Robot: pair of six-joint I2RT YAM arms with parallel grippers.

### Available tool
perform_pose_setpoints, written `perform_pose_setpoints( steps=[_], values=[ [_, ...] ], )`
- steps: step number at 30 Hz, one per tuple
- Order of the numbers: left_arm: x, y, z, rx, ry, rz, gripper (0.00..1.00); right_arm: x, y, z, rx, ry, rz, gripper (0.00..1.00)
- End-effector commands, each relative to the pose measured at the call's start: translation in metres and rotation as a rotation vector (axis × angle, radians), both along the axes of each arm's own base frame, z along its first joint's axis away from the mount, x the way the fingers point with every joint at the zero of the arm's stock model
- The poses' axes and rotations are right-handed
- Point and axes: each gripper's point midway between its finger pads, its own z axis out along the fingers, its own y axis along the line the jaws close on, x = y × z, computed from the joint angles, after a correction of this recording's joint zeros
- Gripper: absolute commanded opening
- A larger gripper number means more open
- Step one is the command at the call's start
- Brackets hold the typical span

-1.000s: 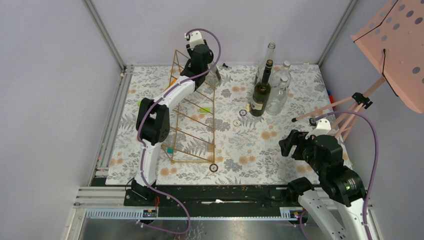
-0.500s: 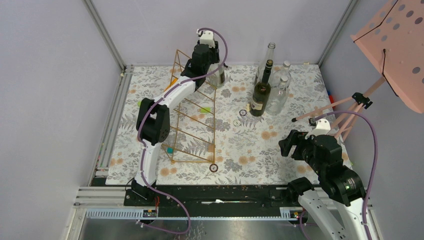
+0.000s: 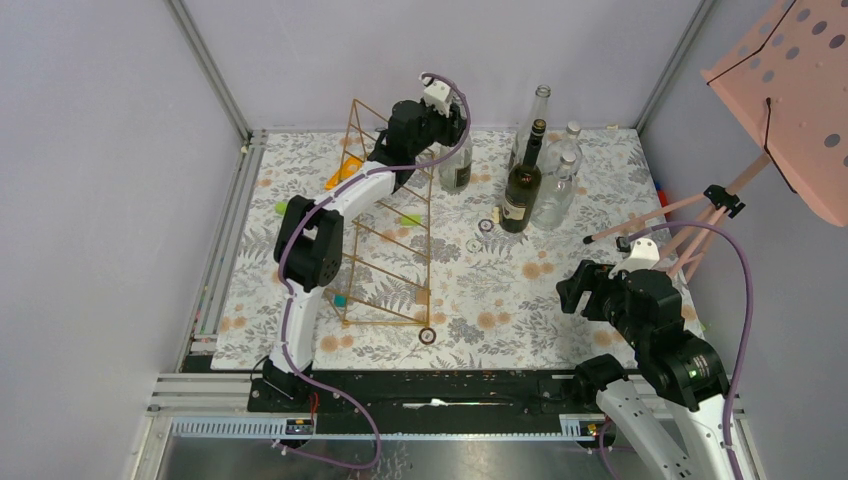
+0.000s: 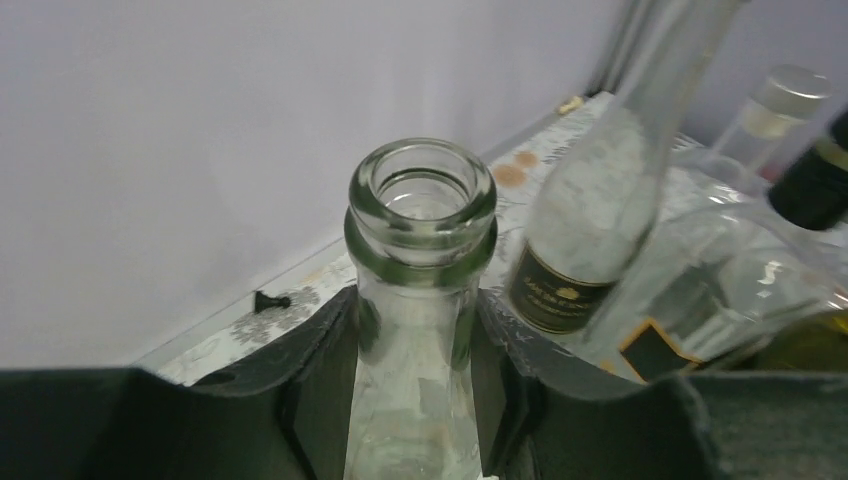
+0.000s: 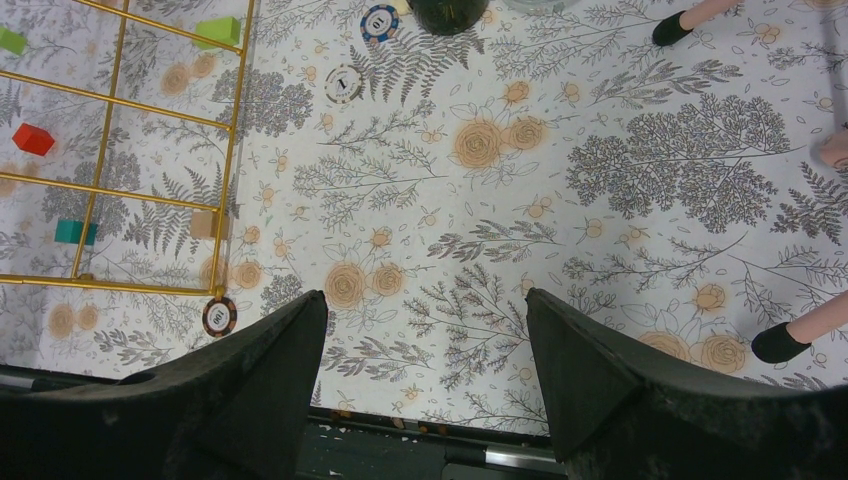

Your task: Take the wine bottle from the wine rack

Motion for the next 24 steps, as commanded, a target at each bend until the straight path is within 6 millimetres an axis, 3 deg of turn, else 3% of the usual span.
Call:
perform_pose_setpoints(
  steps=[1, 13, 24],
  values=[
    [-0.031, -0.021, 0.052, -0.099, -0.111, -0.209, 0.00, 0.001, 0.005, 0.001, 0.030, -0.015, 0.012, 0.80],
    [-0.079, -0.049, 0.057, -0.109, -0.178, -0.547, 0.00, -0.001, 0.005, 0.000, 0.036, -0.012, 0.013, 0.80],
    [-0.090, -0.068, 0.054, -0.120, -0.201, -0.567, 0.00, -0.001, 0.006, 0.000, 0.038, -0.009, 0.016, 0.80]
  ],
)
